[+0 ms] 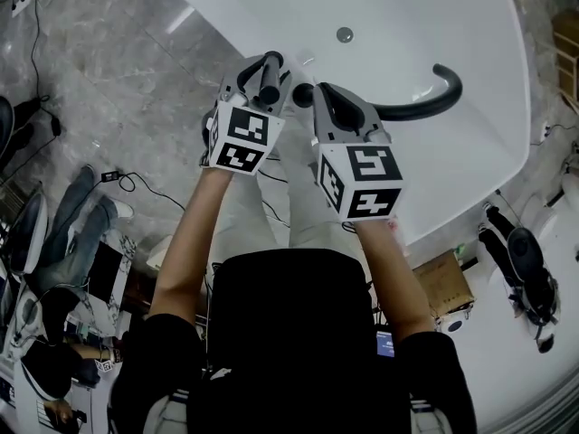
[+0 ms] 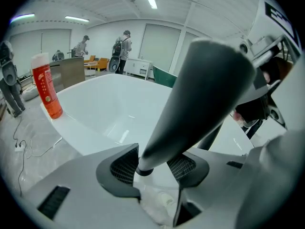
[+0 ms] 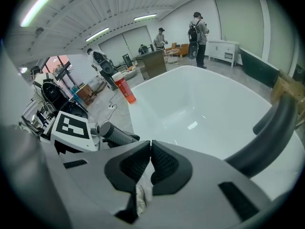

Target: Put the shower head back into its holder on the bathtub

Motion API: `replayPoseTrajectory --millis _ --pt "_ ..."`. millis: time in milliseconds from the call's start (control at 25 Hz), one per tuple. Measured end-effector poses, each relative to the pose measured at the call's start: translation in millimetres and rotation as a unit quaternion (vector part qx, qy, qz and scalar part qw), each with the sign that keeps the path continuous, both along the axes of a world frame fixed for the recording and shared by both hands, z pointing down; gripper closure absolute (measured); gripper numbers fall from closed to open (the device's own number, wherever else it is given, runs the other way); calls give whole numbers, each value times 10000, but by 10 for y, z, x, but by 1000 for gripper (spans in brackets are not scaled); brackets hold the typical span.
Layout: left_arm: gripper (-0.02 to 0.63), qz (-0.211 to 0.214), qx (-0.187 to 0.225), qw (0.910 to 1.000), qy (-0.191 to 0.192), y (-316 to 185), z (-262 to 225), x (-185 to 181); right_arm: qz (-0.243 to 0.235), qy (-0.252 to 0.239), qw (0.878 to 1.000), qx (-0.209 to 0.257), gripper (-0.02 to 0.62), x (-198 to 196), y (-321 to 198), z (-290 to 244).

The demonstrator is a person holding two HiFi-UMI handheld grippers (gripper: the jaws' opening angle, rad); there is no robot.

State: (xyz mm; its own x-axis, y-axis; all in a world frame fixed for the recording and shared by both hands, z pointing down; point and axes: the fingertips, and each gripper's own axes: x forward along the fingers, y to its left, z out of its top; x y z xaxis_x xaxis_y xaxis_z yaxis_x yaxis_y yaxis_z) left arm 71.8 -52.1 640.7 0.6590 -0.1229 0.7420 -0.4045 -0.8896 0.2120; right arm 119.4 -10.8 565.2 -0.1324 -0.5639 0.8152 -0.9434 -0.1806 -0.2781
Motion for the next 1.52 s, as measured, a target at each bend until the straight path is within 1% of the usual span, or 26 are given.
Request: replayPoseTrajectory --millis 120,320,400,560,680,920,1120,1280,1400,1520 --pt "422 104 44 9999 -37 51 -117 -28 65 -12 10000 7 571 46 57 -76" --pt "423 359 194 9991 -81 304 -493 -49 286 -47 9996 75 571 175 275 -380" --pt "422 401 239 9989 -58 288 -616 -83 306 -26 9994 164 571 182 235 -480" --pt "428 457 294 9985 -70 182 -796 -221 240 -10 9994 267 571 77 82 -610" --pt "442 448 352 9984 -28 125 -994 -330 214 11 9991 367 571 -16 6 -777" --pt "511 212 510 9984 72 -59 -1393 -561 200 86 9983 550 571 -112 -150 -1096" --pt "559 4 753 9967 310 -145 -1828 -725 54 258 9970 722 571 -215 -173 -1386" --pt "582 -94 939 9939 564 -123 -2276 -806 90 385 9950 913 571 -256 -108 -1699" --pt "591 -142 1129 9907 740 -158 -2598 -881 -78 725 9908 1143 571 -330 -151 -1960" --pt "592 -218 1333 9862 956 -155 -2938 -975 -315 1061 9836 1426 572 -464 -178 -2249"
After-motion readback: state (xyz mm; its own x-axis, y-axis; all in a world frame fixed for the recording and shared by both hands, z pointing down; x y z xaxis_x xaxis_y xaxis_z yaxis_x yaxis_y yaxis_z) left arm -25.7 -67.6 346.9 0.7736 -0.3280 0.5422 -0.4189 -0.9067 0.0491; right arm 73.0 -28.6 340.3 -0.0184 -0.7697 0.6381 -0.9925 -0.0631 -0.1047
